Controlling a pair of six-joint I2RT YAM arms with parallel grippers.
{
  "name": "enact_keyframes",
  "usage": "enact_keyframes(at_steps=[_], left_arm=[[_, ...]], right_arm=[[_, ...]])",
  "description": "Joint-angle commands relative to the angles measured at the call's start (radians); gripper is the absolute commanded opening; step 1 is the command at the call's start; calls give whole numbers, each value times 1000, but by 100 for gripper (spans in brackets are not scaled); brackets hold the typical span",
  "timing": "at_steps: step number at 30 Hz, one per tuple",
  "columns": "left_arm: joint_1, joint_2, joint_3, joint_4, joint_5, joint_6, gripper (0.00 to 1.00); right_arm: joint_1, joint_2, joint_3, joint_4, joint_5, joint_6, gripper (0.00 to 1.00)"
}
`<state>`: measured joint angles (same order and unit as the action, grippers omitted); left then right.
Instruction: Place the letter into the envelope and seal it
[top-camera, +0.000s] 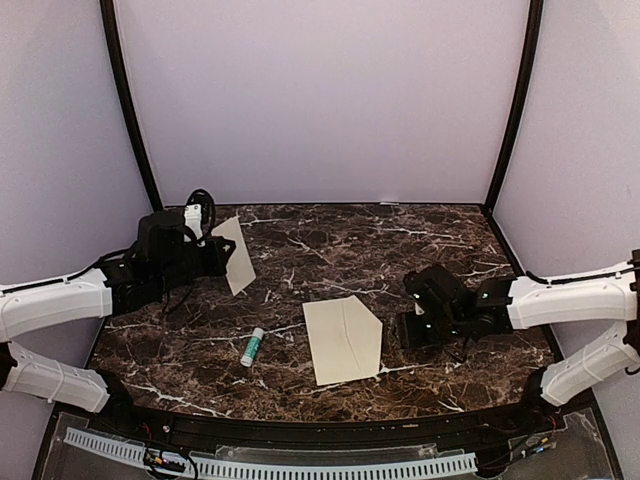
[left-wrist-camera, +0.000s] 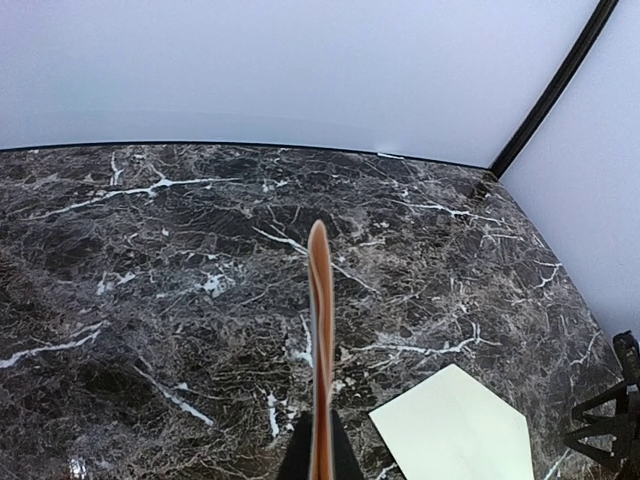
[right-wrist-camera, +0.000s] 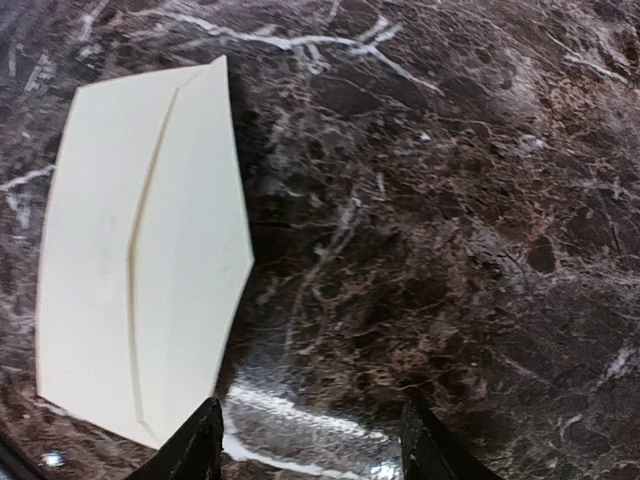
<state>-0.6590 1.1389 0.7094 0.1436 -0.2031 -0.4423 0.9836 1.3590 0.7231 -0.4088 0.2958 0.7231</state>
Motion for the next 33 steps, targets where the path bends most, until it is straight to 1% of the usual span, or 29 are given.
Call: enact_keyframes(at_steps=[1, 3, 5, 8, 10, 16, 20, 23, 25, 30, 33], left_arm=[[3, 4, 34, 54, 107, 41, 0], [2, 9, 37, 66, 153, 47, 0], [1, 12, 38, 72, 182, 47, 0], [1, 17, 35, 77, 215, 45, 0], [0, 19, 33, 80, 244, 44, 0], [-13, 27, 38, 73, 289, 46, 0], [-22, 27, 44, 62, 293, 48, 0], [-28, 27, 44, 58, 291, 51, 0], [-30, 25, 44, 51, 285, 54, 0], [-37, 11, 35, 45, 276, 56, 0], [-37, 8, 30, 49, 281, 57, 0]], right_arm=[[-52, -138, -95, 253, -261, 15, 59], [-93, -177, -143, 361, -354, 39, 62], [-123, -179, -170, 446, -416, 52, 69], [-156, -124, -149, 493, -448, 21, 76], [-185, -70, -126, 515, -478, -14, 77], [-299, 109, -77, 639, -640, -126, 79], [-338, 238, -15, 681, -735, -214, 79], [-352, 342, 43, 703, -855, -256, 77], [-355, 387, 71, 710, -917, -271, 73], [-358, 442, 93, 715, -999, -287, 60], [-358, 455, 92, 702, -1022, -302, 57]])
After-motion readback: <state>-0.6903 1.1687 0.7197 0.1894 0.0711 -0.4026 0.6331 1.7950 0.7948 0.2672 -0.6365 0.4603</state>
